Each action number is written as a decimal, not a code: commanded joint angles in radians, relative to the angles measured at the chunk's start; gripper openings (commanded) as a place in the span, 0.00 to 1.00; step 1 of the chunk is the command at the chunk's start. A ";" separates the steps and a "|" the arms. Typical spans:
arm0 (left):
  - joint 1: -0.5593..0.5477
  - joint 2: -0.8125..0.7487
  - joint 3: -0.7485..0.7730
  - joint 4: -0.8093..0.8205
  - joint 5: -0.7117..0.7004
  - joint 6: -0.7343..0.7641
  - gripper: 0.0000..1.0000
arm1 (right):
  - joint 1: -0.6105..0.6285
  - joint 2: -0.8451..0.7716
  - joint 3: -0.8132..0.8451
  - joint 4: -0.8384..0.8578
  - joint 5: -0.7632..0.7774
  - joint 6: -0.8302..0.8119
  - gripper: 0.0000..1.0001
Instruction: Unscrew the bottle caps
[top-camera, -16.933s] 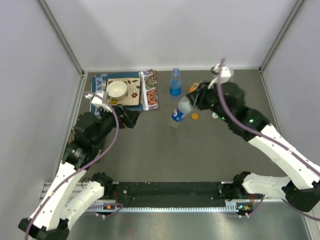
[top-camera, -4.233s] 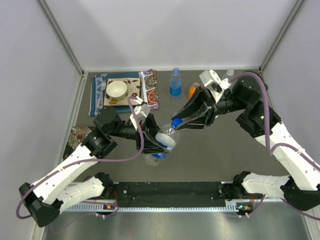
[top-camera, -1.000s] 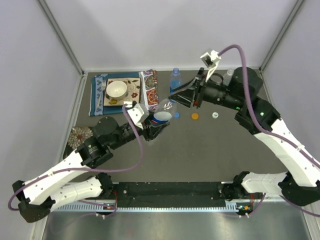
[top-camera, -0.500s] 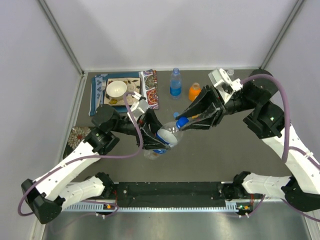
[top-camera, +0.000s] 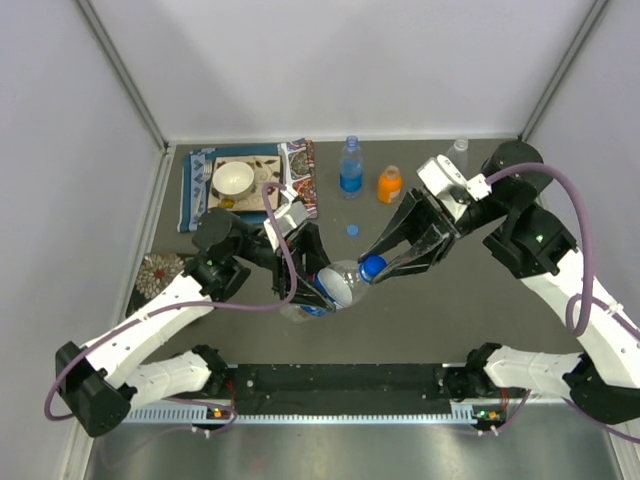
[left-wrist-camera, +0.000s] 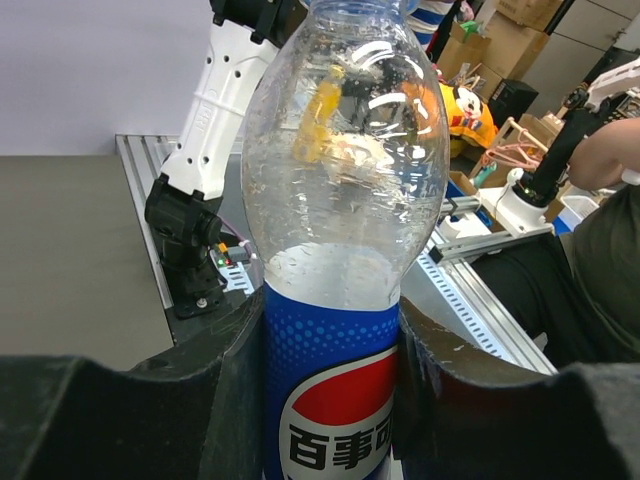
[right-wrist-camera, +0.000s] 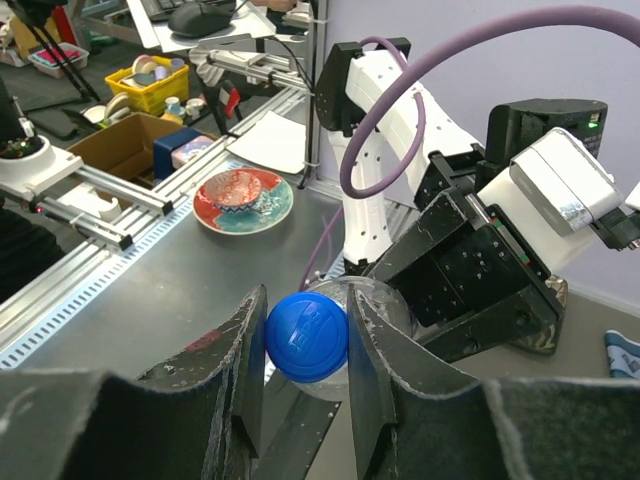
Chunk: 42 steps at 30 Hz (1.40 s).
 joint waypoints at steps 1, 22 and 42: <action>0.024 -0.023 0.041 -0.089 -0.108 0.127 0.46 | 0.010 -0.028 0.051 -0.050 -0.127 0.010 0.00; 0.027 -0.184 0.004 -0.523 -0.536 0.514 0.45 | -0.028 -0.117 -0.235 -0.116 1.639 0.092 0.00; 0.027 -0.453 -0.140 -0.555 -0.862 0.598 0.48 | -0.045 0.394 -0.611 0.144 1.585 0.405 0.00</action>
